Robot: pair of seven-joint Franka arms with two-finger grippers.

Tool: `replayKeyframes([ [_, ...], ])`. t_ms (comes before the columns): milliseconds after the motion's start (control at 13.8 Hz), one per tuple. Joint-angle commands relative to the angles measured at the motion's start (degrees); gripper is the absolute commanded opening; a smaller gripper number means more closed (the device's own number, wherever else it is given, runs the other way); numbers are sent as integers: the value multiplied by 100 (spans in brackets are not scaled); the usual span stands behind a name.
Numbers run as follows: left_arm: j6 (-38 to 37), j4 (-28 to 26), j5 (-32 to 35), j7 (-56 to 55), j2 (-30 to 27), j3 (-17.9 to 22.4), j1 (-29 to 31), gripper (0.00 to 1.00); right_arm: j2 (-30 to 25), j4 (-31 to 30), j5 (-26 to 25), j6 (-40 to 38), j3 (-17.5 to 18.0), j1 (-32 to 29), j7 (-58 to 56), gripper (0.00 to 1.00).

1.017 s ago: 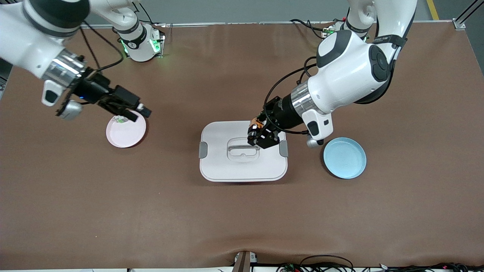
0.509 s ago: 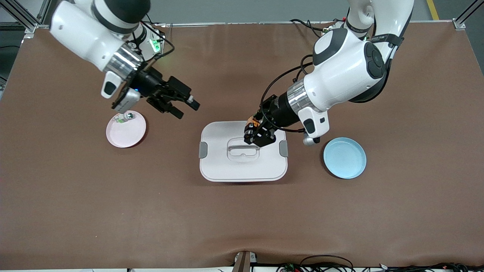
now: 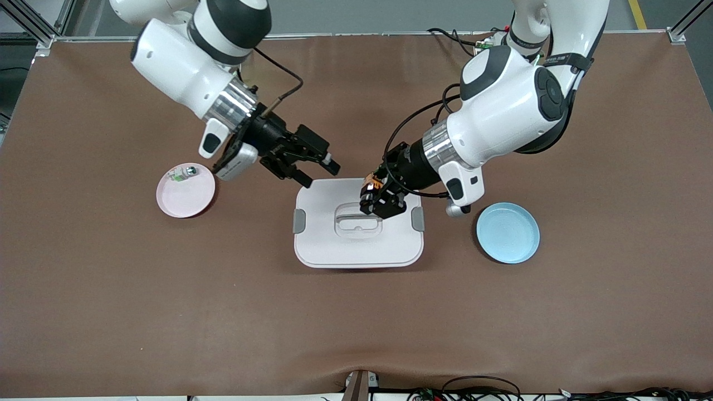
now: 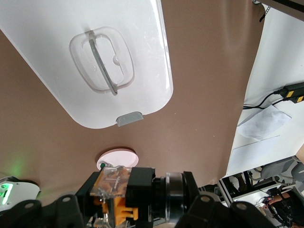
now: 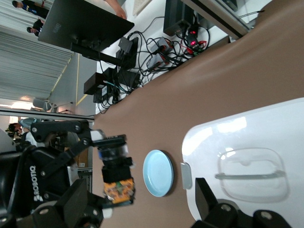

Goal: Transfer orange switch to right arm and place
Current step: 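Reach the right gripper toward the switch held by the left gripper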

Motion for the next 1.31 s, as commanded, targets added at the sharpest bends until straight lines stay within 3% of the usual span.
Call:
replayKeyframes([
  [0,67,64,-14,-83,34,10,-12,17,502,484,76,301,-77,245,119,100],
  [436,120,64,-23,-83,60,19,-20,17,1065,993,67,610,-94,483,409,100],
  [945,120,64,-32,-83,60,19,-29,17,1179,1003,50,627,-103,571,409,100],
  [1017,120,64,-32,-83,60,19,-29,17,1179,1003,50,627,-103,571,409,87],
  [1090,120,73,-41,-83,51,10,-29,17,1179,1003,50,627,-112,579,409,62],
  [1163,120,73,-41,-83,51,2,-29,17,1179,1011,58,627,-112,606,409,26],
  [1235,120,73,-32,-83,51,-7,-29,17,1179,1020,76,627,-103,606,522,0],
])
